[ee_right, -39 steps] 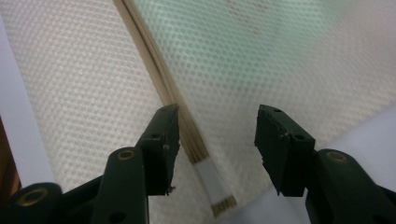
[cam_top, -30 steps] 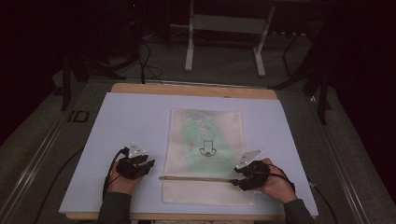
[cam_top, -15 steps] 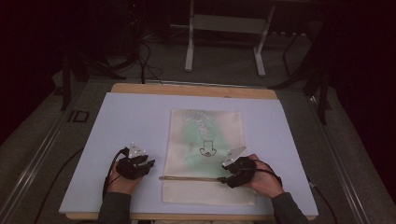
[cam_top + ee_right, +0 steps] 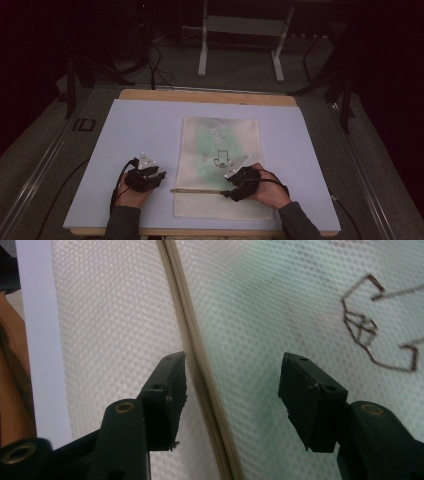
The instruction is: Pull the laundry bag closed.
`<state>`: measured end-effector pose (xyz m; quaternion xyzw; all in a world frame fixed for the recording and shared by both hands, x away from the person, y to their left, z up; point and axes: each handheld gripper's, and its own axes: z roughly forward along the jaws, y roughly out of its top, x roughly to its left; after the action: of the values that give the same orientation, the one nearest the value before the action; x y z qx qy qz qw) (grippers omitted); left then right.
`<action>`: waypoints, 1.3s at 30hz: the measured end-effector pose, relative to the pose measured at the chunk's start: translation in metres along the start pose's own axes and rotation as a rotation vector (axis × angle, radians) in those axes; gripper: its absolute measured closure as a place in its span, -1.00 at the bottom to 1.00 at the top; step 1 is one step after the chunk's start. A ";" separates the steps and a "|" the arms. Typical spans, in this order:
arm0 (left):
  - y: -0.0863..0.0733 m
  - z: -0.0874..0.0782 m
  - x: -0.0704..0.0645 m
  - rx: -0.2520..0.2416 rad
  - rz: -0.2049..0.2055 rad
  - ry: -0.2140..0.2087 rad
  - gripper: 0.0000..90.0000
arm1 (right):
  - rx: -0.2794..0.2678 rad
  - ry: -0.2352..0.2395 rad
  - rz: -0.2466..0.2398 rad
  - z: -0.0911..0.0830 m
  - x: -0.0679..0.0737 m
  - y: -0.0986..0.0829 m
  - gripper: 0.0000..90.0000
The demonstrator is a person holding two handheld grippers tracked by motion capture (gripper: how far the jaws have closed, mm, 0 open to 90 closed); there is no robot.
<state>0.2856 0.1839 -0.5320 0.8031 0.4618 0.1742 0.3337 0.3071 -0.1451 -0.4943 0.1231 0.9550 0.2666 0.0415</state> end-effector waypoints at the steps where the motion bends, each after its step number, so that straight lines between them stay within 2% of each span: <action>1: 0.000 0.000 0.000 0.000 0.000 0.000 0.37 | -0.001 0.002 -0.004 0.002 0.001 0.002 -0.01; 16: 0.000 -0.001 0.000 -0.007 0.003 -0.002 0.36 | 0.008 0.036 -0.062 0.025 0.012 0.031 0.01; 23: 0.000 0.000 0.000 -0.005 0.004 -0.002 0.36 | -0.003 0.048 -0.087 0.034 0.017 0.040 0.12; 39: 0.000 0.000 0.000 -0.004 0.003 -0.002 0.35 | -0.026 0.085 -0.108 0.052 0.027 0.064 0.27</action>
<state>0.2855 0.1835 -0.5319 0.8034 0.4597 0.1749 0.3357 0.3024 -0.0593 -0.5060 0.0595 0.9577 0.2812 0.0165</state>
